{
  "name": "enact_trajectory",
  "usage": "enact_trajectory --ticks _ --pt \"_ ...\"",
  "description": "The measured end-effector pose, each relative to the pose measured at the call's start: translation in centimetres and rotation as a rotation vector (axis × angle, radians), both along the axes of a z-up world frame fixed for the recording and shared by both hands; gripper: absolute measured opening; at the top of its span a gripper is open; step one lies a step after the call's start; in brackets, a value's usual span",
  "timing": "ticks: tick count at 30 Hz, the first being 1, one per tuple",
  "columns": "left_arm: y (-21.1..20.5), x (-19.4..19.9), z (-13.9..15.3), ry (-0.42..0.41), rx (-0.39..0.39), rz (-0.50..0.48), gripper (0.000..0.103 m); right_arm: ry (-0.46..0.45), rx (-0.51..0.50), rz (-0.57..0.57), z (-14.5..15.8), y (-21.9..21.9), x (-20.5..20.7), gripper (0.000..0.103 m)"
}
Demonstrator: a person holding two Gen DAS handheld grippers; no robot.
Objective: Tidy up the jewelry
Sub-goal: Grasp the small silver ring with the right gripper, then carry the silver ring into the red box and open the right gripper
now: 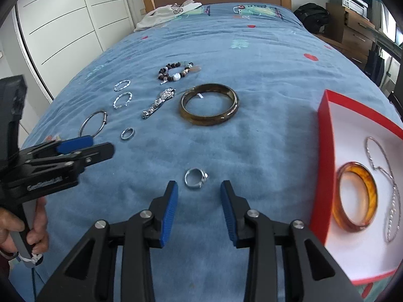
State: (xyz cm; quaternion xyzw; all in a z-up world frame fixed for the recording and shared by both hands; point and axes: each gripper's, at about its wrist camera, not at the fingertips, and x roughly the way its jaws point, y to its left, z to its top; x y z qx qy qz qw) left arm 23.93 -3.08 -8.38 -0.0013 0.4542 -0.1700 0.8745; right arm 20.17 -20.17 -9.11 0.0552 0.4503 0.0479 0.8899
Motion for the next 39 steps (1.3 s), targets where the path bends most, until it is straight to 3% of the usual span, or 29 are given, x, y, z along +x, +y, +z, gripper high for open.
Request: enact_trajectory --ticks 10,12,15,27,39 --pt "-1.2 1.3 -1.1 -0.024 0.030 0.013 0.045 -0.007 -0.013 0.030 -1.1 0.6 1.0 0.023" --pt "-1.5 1.0 -1.1 -0.031 0.034 -0.001 0.032 -0.009 -0.017 0.033 -1.2 0.6 1.0 0.020" --pt "-1.8 0.9 -1.1 -0.023 0.006 -0.011 0.020 -0.013 -0.019 0.037 -1.2 0.6 1.1 0.020" --pt "-1.4 0.0 0.1 -0.020 -0.008 0.004 0.020 -0.033 0.014 0.034 0.0 0.3 0.5 0.020" --pt "-2.6 -3.1 6.1 -0.105 -0.007 -0.021 0.020 -0.144 0.013 -0.002 6.4 -0.9 -2.9 0.020"
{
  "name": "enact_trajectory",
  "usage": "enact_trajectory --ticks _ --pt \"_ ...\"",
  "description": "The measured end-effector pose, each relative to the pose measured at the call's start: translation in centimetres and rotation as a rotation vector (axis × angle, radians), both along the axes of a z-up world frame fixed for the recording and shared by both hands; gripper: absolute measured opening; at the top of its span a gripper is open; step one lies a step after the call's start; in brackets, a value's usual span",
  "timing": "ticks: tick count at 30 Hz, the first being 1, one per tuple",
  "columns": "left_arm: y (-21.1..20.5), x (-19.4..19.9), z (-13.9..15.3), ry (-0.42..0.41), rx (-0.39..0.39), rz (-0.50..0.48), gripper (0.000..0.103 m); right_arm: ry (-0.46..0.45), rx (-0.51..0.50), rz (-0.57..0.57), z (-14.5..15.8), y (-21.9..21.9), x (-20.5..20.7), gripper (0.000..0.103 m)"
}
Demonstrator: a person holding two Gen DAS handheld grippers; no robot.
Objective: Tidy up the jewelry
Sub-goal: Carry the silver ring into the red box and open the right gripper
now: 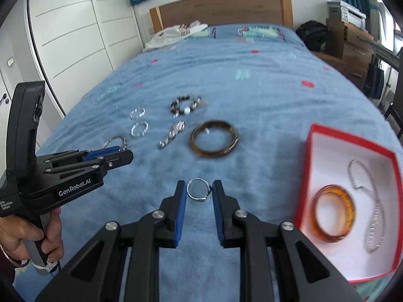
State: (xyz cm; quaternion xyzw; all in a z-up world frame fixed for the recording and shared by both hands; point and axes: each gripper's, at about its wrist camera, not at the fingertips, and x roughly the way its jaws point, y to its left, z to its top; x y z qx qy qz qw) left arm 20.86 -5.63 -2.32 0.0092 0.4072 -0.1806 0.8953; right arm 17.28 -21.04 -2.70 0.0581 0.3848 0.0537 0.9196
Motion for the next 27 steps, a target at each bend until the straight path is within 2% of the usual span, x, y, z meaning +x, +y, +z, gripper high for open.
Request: enact_trajectory --ticks 8,14,20,27 --pt "-5.2 -2.1 3.8 -0.036 -0.044 -0.080 0.020 -0.066 -0.024 -0.101 3.9 -5.1 -4.0 0.020" --pt "-10.7 -2.2 4.5 -0.018 -0.085 -0.141 0.020 -0.067 -0.056 -0.176 5.2 -10.9 -5.7 0.020" --pt "-17.6 -0.5 3.8 0.001 -0.086 -0.219 0.020 -0.039 -0.067 -0.224 4.4 -16.5 -4.8 0.020" --pt "-24.9 2.4 0.2 0.068 -0.052 -0.265 0.020 0.054 -0.034 -0.269 0.7 -22.0 -1.3 0.020"
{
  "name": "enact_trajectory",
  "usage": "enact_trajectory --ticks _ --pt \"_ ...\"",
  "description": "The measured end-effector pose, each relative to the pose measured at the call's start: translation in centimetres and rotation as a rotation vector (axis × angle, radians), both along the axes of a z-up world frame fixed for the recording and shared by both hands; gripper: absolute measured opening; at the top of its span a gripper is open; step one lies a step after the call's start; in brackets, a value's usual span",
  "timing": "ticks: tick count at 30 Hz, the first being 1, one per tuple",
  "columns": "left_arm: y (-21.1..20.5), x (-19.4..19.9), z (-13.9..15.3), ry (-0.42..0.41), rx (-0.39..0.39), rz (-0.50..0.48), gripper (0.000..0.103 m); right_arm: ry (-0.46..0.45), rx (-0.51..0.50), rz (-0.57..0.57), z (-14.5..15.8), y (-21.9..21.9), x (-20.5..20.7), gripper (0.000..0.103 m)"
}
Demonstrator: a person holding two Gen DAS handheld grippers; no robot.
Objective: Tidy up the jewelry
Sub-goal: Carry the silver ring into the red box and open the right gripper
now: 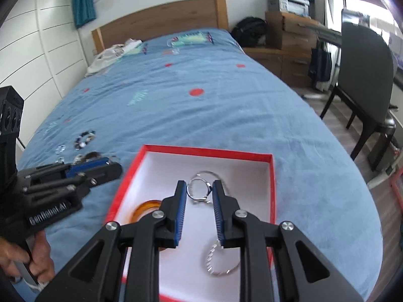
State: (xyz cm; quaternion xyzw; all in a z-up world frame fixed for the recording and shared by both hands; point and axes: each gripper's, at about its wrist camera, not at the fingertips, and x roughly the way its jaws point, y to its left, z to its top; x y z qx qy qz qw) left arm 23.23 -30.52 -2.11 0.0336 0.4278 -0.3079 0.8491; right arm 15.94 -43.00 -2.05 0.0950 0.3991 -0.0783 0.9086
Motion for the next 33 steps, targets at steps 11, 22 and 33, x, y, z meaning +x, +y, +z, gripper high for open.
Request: enact_trajectory --ticks 11,22,33 --pt "-3.1 2.6 -5.0 0.103 0.100 0.016 0.020 0.177 0.024 0.032 -4.7 -2.9 4.3 0.020" --pt "-3.0 3.0 -5.7 0.112 0.118 0.025 0.021 0.258 -0.056 0.124 -6.3 -1.7 5.0 0.021" --pt "-3.2 2.7 -5.7 0.093 0.196 0.022 0.021 0.285 -0.100 0.188 -5.8 -0.9 5.1 0.022"
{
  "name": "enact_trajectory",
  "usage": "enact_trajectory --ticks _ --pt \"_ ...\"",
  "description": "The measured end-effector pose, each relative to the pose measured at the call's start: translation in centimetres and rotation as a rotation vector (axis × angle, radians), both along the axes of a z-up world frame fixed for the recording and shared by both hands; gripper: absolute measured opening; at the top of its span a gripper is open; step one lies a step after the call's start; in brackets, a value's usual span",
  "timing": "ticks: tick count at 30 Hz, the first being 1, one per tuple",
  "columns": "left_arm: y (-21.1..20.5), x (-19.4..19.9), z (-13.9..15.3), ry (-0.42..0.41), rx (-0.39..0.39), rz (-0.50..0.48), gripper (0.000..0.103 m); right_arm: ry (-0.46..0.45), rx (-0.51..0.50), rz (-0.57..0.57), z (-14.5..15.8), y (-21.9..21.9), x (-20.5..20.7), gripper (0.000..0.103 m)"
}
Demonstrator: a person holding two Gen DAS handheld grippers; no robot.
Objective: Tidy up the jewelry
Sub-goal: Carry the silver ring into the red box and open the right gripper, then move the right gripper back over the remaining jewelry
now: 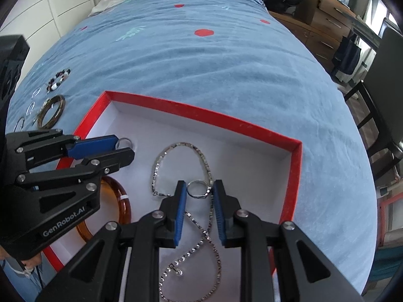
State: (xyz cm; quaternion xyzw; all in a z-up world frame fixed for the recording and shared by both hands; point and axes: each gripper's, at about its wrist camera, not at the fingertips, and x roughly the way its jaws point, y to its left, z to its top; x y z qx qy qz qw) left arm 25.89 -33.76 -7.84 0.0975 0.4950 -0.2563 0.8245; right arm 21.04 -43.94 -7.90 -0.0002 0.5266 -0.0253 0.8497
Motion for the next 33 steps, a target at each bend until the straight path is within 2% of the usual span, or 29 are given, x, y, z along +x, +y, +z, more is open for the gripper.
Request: enact_trajectory --ticks 4,7,9,16,18,23,26,29,33 --pt "0.1 -0.3 0.1 -0.011 0.024 -0.009 0.024 0.014 -0.021 0.020 0.2 0.3 -0.7 0.022" --pt "0.3 -0.5 0.6 0.007 -0.010 -0.025 0.034 0.002 -0.019 0.008 1.0 0.1 -1.4 0.022" --pt "0.2 -0.9 1.1 -0.009 -0.008 -0.030 0.045 -0.007 -0.020 0.003 1.7 0.1 -2.0 0.025" --pt "2.8 -3.0 5.4 -0.078 -0.048 -0.010 0.049 -0.047 -0.039 -0.041 5.3 0.4 -4.4 0.028" --pt "4.4 -3.5 7.3 -0.102 -0.068 0.019 0.060 -0.076 -0.032 -0.060 7.1 0.8 -5.4 0.028" --pt "9.5 -5.3 11.2 -0.185 -0.082 0.090 0.066 -0.171 -0.021 -0.071 12.1 3.9 -7.1 0.028" --pt "13.3 -6.2 12.4 -0.218 -0.081 0.132 0.070 -0.231 -0.001 -0.058 14.5 6.9 -7.7 0.028" --pt "17.8 -6.8 12.8 -0.244 -0.069 0.186 0.074 -0.269 0.017 -0.042 15.5 9.8 -7.5 0.028" --pt "24.3 -6.9 12.1 -0.256 -0.045 0.274 0.076 -0.294 0.056 -0.022 15.1 14.0 -7.1 0.028"
